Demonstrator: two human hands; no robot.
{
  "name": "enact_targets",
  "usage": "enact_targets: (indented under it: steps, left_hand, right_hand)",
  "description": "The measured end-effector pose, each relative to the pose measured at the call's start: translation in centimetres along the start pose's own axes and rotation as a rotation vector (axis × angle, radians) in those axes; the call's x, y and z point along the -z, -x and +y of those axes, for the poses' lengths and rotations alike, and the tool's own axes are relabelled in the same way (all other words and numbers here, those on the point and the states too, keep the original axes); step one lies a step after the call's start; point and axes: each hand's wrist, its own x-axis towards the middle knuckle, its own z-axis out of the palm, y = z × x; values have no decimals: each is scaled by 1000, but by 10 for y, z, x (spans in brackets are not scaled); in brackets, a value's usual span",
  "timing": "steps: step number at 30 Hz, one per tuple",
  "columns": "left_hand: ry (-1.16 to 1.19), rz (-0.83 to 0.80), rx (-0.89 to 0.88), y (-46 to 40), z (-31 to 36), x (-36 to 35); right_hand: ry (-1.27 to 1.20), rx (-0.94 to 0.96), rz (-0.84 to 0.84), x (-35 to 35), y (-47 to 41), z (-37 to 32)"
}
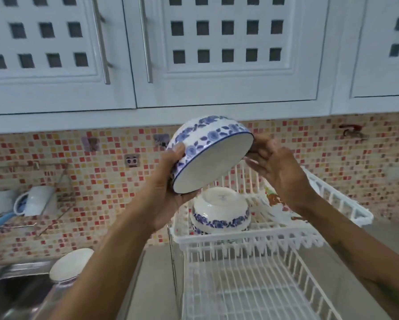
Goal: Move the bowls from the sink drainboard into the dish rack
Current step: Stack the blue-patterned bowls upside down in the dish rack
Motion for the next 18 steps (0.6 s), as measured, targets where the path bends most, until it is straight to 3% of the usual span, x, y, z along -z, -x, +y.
enact_targets:
  steps: [7, 11, 18]
  left_hand:
    - [-589, 160, -185, -11, -29, -28]
    - [-786, 200, -129, -23, -54, -22]
    - [-832, 218, -74, -33, -80, -11]
  right_hand:
    - [49, -472, 22, 20, -28, 23]
    - [91, -537, 5, 13, -29, 48]
    - [117, -597, 89, 9, -32, 79]
